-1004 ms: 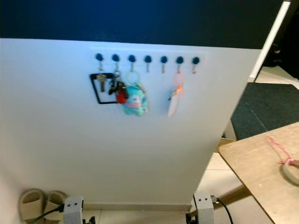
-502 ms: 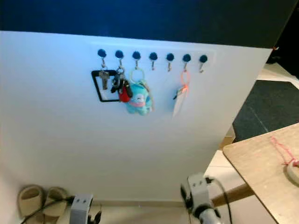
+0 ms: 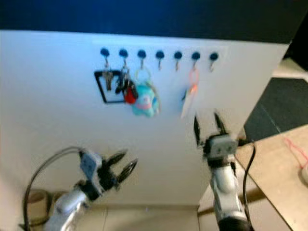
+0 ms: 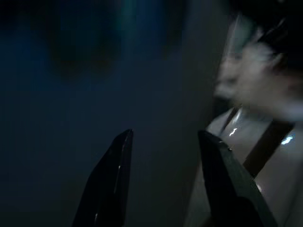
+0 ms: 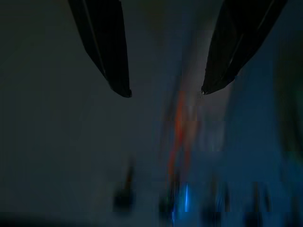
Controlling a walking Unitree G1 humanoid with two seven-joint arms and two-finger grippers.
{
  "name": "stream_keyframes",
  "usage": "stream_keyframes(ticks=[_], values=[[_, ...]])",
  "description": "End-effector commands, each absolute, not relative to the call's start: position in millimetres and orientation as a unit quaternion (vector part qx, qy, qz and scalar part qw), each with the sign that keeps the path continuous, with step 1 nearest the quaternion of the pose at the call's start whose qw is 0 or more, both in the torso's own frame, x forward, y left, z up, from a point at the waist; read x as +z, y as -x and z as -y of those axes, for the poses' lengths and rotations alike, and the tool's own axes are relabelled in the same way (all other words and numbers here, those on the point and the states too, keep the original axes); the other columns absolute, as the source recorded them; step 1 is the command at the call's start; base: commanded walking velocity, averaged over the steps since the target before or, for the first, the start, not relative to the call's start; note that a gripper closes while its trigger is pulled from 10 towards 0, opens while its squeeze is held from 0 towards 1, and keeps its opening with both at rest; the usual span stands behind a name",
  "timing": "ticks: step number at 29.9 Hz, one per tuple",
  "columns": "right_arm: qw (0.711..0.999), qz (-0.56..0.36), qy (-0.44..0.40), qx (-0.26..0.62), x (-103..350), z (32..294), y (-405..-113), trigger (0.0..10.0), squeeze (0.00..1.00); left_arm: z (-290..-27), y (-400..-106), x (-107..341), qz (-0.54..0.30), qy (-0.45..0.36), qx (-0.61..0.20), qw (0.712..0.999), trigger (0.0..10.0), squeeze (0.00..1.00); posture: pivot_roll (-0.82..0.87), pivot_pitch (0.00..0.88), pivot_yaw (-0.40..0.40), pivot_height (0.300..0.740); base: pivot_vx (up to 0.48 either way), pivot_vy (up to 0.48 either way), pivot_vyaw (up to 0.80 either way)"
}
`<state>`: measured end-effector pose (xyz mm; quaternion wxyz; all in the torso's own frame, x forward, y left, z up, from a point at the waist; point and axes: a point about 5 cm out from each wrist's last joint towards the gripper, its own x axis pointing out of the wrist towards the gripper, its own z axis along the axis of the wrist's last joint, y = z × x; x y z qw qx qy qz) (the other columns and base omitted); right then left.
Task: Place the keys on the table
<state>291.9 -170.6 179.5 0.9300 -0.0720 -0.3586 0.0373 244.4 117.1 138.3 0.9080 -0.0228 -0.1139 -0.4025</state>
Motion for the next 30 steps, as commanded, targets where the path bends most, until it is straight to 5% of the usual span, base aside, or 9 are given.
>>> stream_keyframes(ticks=[1, 5, 6, 9, 10, 11, 13, 14, 30], values=[[0.933, 0.354, 0.055, 0.043, 184.1, 169.7, -293.2, 10.0, 0.35, -108.6, -240.1, 151.7, 0.115, 0.034, -0.435, 0.892, 10.0, 0.00, 0.02, 0.079, -0.040, 0.740, 0.000, 0.000, 0.00], [0.932, 0.356, 0.050, 0.049, 187.4, 167.6, -294.5, 10.0, 0.35, -105.0, -239.4, 158.6, 0.124, 0.034, -0.444, 0.887, 10.0, 0.00, 0.02, 0.080, -0.040, 0.740, 0.000, 0.000, 0.00], [0.933, 0.351, 0.047, 0.066, 189.9, 162.4, -296.6, 10.0, 1.00, -98.0, -238.9, 170.3, 0.142, 0.035, -0.459, 0.876, 10.0, 0.00, 0.02, 0.087, -0.041, 0.740, 0.000, 0.000, 0.00], [0.933, 0.348, 0.045, 0.077, 191.4, 158.9, -297.8, 10.0, 1.00, -93.4, -238.3, 178.1, 0.153, 0.036, -0.468, 0.869, 10.0, 0.00, 0.02, 0.091, -0.040, 0.740, 0.000, 0.000, 0.00], [0.938, 0.335, 0.033, 0.079, 195.2, 155.4, -300.5, 10.0, 0.98, -88.2, -236.3, 192.2, 0.167, 0.030, -0.484, 0.858, 10.0, 0.00, 0.03, 0.097, -0.042, 0.740, 0.000, 0.000, 0.00], [0.941, 0.329, 0.022, 0.080, 197.1, 154.6, -302.4, 10.0, 0.29, -88.9, -236.2, 197.6, 0.167, 0.029, -0.486, 0.858, 10.0, 0.00, 0.03, 0.100, -0.041, 0.740, 0.000, 0.000, 0.00], [0.942, 0.325, 0.015, 0.081, 198.3, 153.9, -303.6, 10.0, 0.29, -89.5, -236.1, 201.1, 0.167, 0.029, -0.486, 0.857, 10.0, 0.00, 0.03, 0.100, -0.041, 0.740, 0.000, 0.000, 0.00], [0.943, 0.321, 0.010, 0.087, 199.0, 152.7, -305.4, 10.0, 0.00, -90.6, -236.8, 203.4, 0.167, 0.028, -0.485, 0.858, 10.0, 0.00, 0.03, 0.105, -0.038, 0.740, 0.000, 0.000, 0.00], [0.946, 0.296, 0.033, 0.129, 208.4, 137.3, -318.4, 10.0, 0.00, -78.5, -232.9, 219.7, 0.153, 0.040, -0.504, 0.849, 10.0, 0.00, 0.03, 0.113, -0.042, 0.740, 0.000, 0.000, 0.00]])
